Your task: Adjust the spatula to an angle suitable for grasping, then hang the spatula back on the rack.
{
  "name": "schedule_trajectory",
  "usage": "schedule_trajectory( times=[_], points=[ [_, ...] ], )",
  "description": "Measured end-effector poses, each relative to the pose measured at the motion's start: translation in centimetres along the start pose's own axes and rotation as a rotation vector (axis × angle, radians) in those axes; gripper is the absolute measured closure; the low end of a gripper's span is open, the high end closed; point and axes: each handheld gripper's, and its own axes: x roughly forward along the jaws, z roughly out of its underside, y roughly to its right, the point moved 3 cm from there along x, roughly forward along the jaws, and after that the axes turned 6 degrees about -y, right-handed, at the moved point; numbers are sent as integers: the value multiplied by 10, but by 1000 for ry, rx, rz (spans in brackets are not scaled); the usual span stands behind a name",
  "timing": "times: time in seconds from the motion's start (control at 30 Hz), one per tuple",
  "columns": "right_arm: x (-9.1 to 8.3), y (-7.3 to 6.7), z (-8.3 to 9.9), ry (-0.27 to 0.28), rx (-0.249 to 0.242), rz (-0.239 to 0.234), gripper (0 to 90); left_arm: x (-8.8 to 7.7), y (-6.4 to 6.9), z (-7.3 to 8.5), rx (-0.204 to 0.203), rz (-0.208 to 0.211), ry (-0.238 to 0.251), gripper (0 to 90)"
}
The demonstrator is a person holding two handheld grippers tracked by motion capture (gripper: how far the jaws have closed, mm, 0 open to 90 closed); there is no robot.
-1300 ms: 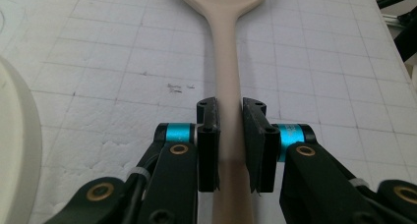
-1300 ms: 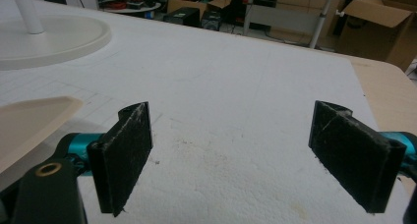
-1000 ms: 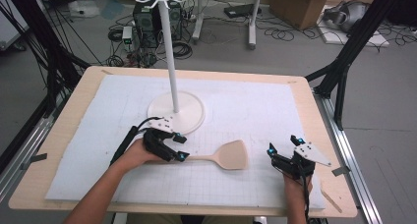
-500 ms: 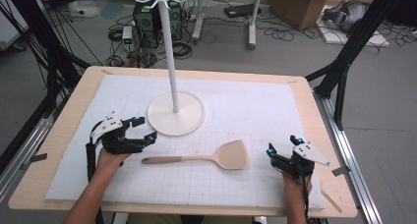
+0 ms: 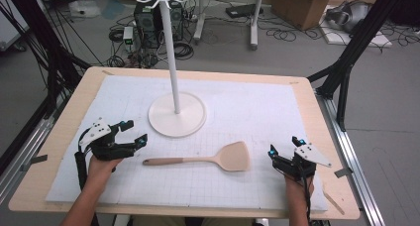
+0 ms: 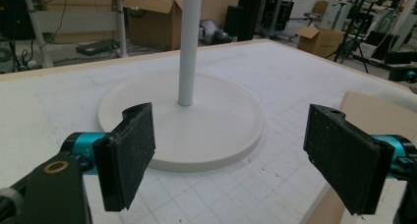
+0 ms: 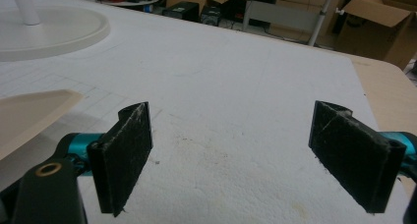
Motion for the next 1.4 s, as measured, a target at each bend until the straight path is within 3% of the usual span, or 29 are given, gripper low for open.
schedule_trajectory(
  times=[0.17,0.43,0.6,0.63,0.67,0.73,0.77,0.87,0.97,1.0,1.03,1.07,1.17,1.4],
  points=[
    [0,0,0,-1,4,-3,156,-1,0,0,-31,-6,15,197],
    [1,0,0,0,-7,-2,156,-4,2,5,-29,-20,10,194],
    [1,-1,-1,-9,-20,-53,156,-4,6,11,-22,-27,14,194],
    [0,-1,-1,-6,-11,-98,156,-5,7,11,-24,-33,14,193],
    [0,-1,-1,-6,-11,-98,156,-5,7,11,-30,-39,22,193],
    [-2,-4,-5,1,16,-171,157,-8,7,11,-12,-61,29,197],
    [-3,-9,-9,19,1,-208,163,-8,7,12,-9,-71,34,206],
    [-3,-25,-23,24,-68,-301,188,-10,5,13,-33,-71,55,206],
    [7,-52,-42,-26,-156,-437,203,-11,4,15,-23,-73,42,206],
    [7,-52,-42,-26,-156,-437,203,-11,4,16,-23,-73,39,206],
    [13,-66,-51,-46,-204,-491,246,-10,4,17,-24,-73,38,206],
    [13,-66,-51,-46,-204,-491,246,-10,4,18,-23,-71,37,206],
    [23,-88,-64,-80,-277,-567,276,-9,4,18,-26,-67,32,206],
    [47,-132,-75,-223,-455,-722,378,-8,4,19,-16,-69,15,209]
  ],
)
